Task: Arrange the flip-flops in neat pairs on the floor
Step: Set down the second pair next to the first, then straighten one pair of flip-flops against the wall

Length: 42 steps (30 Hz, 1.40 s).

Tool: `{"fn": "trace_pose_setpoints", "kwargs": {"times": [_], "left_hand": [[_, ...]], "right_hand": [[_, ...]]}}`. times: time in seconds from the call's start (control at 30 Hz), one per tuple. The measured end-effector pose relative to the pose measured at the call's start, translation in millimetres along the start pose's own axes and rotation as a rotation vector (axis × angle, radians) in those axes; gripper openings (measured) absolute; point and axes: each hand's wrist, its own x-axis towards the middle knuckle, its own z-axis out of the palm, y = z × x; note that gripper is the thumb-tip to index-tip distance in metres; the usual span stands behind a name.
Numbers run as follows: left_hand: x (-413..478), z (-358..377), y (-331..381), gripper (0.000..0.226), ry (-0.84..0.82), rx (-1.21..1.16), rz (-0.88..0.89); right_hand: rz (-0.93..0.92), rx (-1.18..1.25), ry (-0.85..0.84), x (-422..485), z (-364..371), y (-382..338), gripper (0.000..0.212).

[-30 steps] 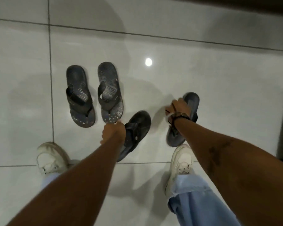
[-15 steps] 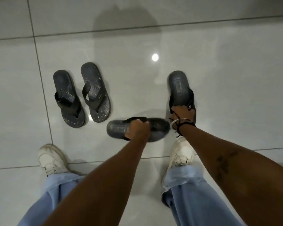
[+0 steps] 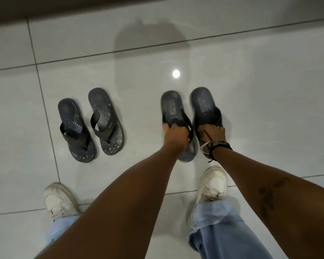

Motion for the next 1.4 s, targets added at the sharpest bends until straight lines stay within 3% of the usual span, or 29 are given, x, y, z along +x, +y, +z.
{"fn": "trace_pose_setpoints", "kwargs": {"times": [0.1, 0.2, 0.27, 0.33, 0.4, 0.47, 0.63, 0.7, 0.97, 1.2, 1.4], "left_hand": [[-10.3, -0.5, -9.1, 0.017, 0.048, -0.04, 0.066], [-28.2, -17.5, -34.6, 0.025, 0.303, -0.27, -0.029], [-40.1, -36.7, -66.9, 0.028, 0.544, -0.463, -0.251], [-47.6, -58.3, -116.8, 0.027, 0.661, -0.491, -0.582], [-51.5, -75.9, -173.8, 0.036, 0.612, -0.346, -0.851], [-53.8, -84.7, -221.1, 0.044, 0.522, -0.273, -0.924], [-41.1, -81.1, -278.3, 0.057, 0.248, -0.338, -0.934], [-35.9, -78.8, -284.2, 0.05, 0.209, -0.404, -0.946], [-26.1, -65.9, -292.3, 0.028, 0.292, -0.382, -0.927], [-30.2, -69.9, -301.1, 0.009, 0.32, -0.259, -0.775], [-22.5, -128.0, -364.5, 0.016, 0.368, -0.147, -0.747]], "right_hand": [[-0.057, -0.078, 0.17, -11.7, 6.5, -10.0, 0.017], [-0.131, -0.031, 0.299, -17.3, 7.1, -36.1, 0.02], [-0.222, 0.008, 0.322, -17.6, 8.5, -61.2, 0.033], [-0.315, -0.041, 0.252, -12.1, 11.4, -93.1, 0.046], [-0.35, -0.083, 0.123, -2.2, 19.6, -126.7, 0.058], [-0.347, -0.135, 0.004, 11.0, 32.2, -157.1, 0.066], [-0.199, -0.103, -0.103, 38.5, 63.4, -210.4, 0.078], [-0.159, -0.097, -0.099, 40.8, 73.0, -221.4, 0.081], [-0.14, -0.193, -0.091, 39.3, 78.7, -230.2, 0.085], [-0.165, -0.254, -0.042, 49.1, 74.5, -249.1, 0.084], [-0.116, -0.251, -0.079, 50.3, 71.9, -261.1, 0.098]]}}
